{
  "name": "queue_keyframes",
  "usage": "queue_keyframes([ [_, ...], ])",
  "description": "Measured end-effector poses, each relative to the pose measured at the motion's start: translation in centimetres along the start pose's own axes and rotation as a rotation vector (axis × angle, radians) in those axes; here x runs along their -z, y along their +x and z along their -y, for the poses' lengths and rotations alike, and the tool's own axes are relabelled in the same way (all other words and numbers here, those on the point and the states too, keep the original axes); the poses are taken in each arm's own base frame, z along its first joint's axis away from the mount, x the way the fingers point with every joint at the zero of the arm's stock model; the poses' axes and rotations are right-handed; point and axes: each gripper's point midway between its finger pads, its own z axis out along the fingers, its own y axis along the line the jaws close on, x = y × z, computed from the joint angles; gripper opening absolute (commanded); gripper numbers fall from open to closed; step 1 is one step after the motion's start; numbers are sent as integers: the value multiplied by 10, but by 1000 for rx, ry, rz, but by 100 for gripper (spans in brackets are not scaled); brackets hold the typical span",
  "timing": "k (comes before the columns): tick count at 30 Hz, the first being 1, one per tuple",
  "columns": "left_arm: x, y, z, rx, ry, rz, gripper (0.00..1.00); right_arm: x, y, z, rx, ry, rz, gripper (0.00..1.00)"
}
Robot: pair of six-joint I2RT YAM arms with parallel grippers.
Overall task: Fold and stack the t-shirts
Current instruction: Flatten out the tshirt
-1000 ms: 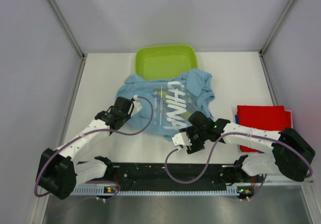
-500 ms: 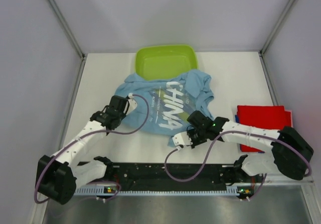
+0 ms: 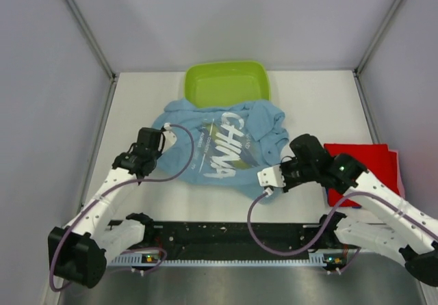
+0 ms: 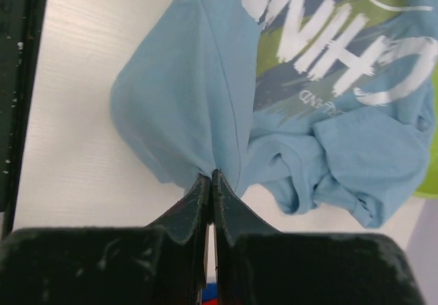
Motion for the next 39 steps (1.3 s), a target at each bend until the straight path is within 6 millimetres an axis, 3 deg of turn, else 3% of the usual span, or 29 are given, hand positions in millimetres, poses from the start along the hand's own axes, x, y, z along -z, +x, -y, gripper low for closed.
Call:
queue_keyframes([
  [6, -4, 7, 7, -30, 15, -18, 0, -34, 14, -7, -76, -147, -21, 0],
  [11, -10, 4, 9, -33, 13, -15, 0, -71, 44, 27, -191, -101, -36, 3],
  [13, -12, 4, 10, -37, 15, -19, 0, -83, 62, 47, -242, -41, -53, 27],
  [18, -15, 2, 14, -37, 34, -15, 0, -109, 100, 77, -380, 32, -151, 60],
  [20, -15, 1, 15, -33, 42, -9, 0, -110, 101, 90, -474, 87, -167, 80],
  [23, -15, 0, 18, -27, 52, 0, 0, -94, 86, 112, -660, 207, -126, 79],
  [27, -16, -1, 21, -8, 66, 5, 0, -51, 50, 130, -947, 366, 13, 77],
  [30, -17, 0, 26, 7, 83, 5, 0, -20, 26, 119, -1166, 436, 141, 75],
  [33, -16, 0, 31, 18, 107, 10, 0, -8, 24, 85, -1379, 459, 189, 71],
  [36, -17, 0, 36, 22, 131, 12, 0, -21, 38, 42, -1581, 425, 124, 72],
  [39, -18, 2, 42, 30, 154, -1, 0, -41, 50, 11, -1713, 368, 47, 72],
])
